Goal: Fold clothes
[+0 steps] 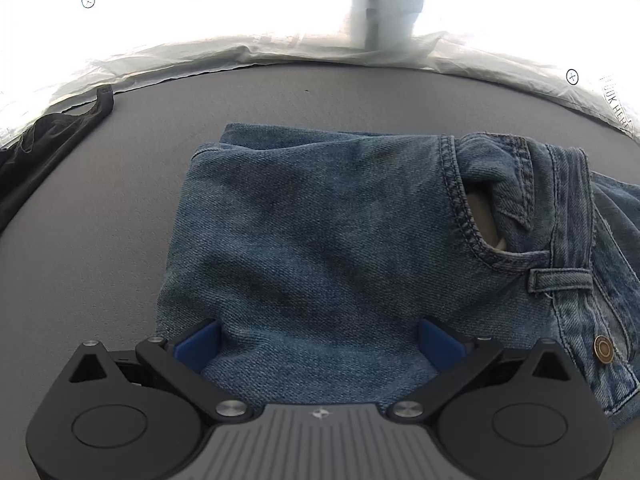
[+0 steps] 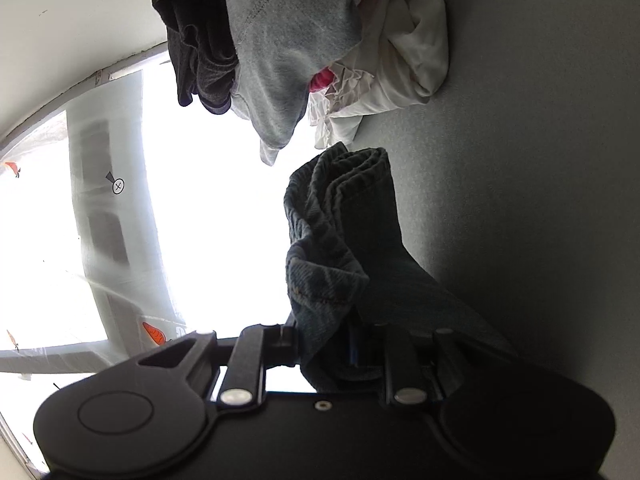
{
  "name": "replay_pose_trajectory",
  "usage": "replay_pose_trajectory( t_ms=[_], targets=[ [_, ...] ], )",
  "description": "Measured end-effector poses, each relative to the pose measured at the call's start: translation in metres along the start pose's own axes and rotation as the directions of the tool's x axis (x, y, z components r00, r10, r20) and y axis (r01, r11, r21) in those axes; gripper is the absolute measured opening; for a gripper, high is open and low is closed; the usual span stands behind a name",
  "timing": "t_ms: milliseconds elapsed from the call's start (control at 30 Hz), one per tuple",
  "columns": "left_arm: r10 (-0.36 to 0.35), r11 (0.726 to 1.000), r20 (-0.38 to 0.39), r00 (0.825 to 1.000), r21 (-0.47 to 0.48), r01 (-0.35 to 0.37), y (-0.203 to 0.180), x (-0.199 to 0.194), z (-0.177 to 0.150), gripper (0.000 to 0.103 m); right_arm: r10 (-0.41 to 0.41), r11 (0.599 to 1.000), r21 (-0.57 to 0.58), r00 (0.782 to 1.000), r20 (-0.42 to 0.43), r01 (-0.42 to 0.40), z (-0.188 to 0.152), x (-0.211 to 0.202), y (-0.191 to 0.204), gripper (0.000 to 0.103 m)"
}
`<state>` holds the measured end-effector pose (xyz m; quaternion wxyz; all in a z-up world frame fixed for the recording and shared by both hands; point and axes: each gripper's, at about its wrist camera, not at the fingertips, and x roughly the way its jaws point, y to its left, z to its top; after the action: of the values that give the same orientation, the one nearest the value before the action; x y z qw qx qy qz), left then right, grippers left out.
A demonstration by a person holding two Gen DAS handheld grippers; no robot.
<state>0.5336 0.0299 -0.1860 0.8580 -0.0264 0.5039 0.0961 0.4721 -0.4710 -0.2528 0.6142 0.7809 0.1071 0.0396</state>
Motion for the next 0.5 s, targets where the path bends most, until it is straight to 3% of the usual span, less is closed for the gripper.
replay_pose_trajectory(
  t_ms=[333,500],
  targets=[
    [-0.052,0.998,-0.053,0.997,0.032,0.054,0.007,0.003,0.008,0.103,0.077,0.997,0.016,0.985,-0.152,-0.075,-0.096,0.034,0.019,0.022],
    [-0.100,0.992,-0.079,0.992,0.064,0.105,0.022,-0.003,0.011,0.103,0.051,0.998,-0.021,0.964,-0.262,-0.058,-0.157,0.042,0.020,0.022]
  ],
)
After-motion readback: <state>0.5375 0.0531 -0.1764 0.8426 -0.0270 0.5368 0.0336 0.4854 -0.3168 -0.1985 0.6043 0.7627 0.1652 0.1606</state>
